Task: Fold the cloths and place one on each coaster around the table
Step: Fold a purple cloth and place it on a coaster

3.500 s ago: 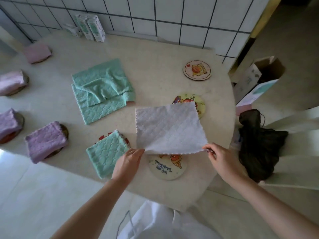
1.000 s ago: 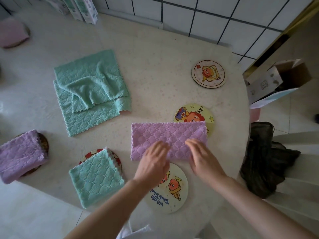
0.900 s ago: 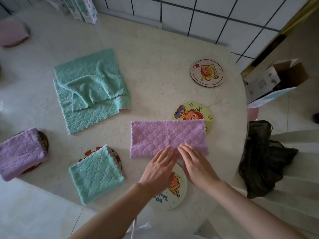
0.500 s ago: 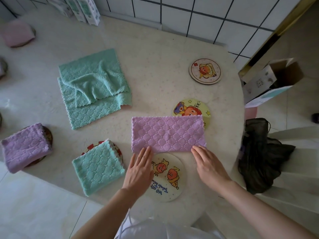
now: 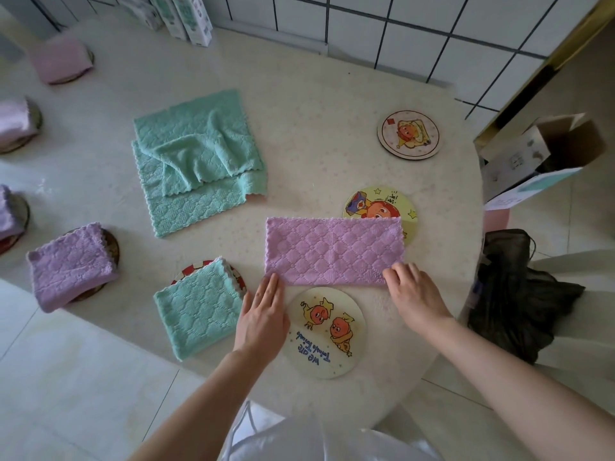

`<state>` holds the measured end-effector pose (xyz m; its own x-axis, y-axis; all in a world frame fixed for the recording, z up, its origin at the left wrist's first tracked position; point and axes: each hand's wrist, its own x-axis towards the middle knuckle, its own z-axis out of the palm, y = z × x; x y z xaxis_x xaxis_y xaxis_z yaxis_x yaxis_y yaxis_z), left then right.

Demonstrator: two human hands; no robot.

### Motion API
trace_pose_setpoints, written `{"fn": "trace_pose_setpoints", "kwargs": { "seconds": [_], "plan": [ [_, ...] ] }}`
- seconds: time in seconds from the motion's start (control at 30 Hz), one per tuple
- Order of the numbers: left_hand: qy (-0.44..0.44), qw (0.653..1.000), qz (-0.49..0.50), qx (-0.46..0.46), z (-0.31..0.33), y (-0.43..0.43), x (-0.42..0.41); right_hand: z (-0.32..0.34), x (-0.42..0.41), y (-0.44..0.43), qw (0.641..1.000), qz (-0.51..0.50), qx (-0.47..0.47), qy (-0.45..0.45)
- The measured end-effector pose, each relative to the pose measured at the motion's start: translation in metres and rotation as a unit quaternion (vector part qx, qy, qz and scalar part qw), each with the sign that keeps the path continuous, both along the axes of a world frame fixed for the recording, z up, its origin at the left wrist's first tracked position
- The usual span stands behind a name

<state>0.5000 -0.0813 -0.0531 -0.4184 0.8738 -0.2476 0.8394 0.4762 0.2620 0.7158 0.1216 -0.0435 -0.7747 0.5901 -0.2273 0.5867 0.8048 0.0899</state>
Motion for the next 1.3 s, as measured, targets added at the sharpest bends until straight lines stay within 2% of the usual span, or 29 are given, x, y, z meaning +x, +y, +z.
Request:
{"fn": "trace_pose_setpoints", "kwargs": {
  "seconds": [0.17, 0.27, 0.4, 0.6, 0.77, 0.9, 1.1, 1.2, 1.3],
  "plan": [
    [0.002, 1.0, -0.006, -0.008, 0.002, 0.002, -0.002, 0.004, -0.007, 0.004, 0.999, 0.019, 0.027, 0.018],
    [0.042, 0.998, -0.033, -0.018, 0.003, 0.003, -0.004, 0.001, -0.004, 0.011, 0.999, 0.022, 0.028, 0.037],
    [0.069, 0.997, -0.044, -0.014, 0.008, 0.014, -0.001, 0.01, 0.0, 0.011, 0.995, 0.026, 0.006, 0.1],
    [0.023, 0.991, -0.128, 0.042, 0.011, 0.043, 0.046, 0.032, 0.015, -0.017, 0.985, 0.02, -0.062, 0.157],
    [-0.022, 0.984, -0.141, 0.107, 0.014, 0.059, 0.079, 0.054, 0.016, -0.047, 0.967, 0.021, -0.122, 0.224],
    [-0.046, 0.97, -0.179, 0.156, 0.01, 0.053, 0.088, 0.063, 0.017, -0.062, 0.959, 0.015, -0.144, 0.244],
    [-0.095, 0.955, -0.242, 0.142, 0.001, 0.022, 0.077, 0.043, 0.017, -0.039, 0.972, 0.035, -0.13, 0.195],
    [-0.134, 0.948, -0.257, 0.135, 0.003, 0.008, 0.07, 0.028, 0.012, -0.029, 0.978, 0.083, -0.151, 0.114],
    [-0.157, 0.945, -0.251, 0.14, 0.006, -0.003, 0.066, 0.023, 0.008, -0.021, 0.972, 0.168, -0.167, -0.004]
  ]
}}
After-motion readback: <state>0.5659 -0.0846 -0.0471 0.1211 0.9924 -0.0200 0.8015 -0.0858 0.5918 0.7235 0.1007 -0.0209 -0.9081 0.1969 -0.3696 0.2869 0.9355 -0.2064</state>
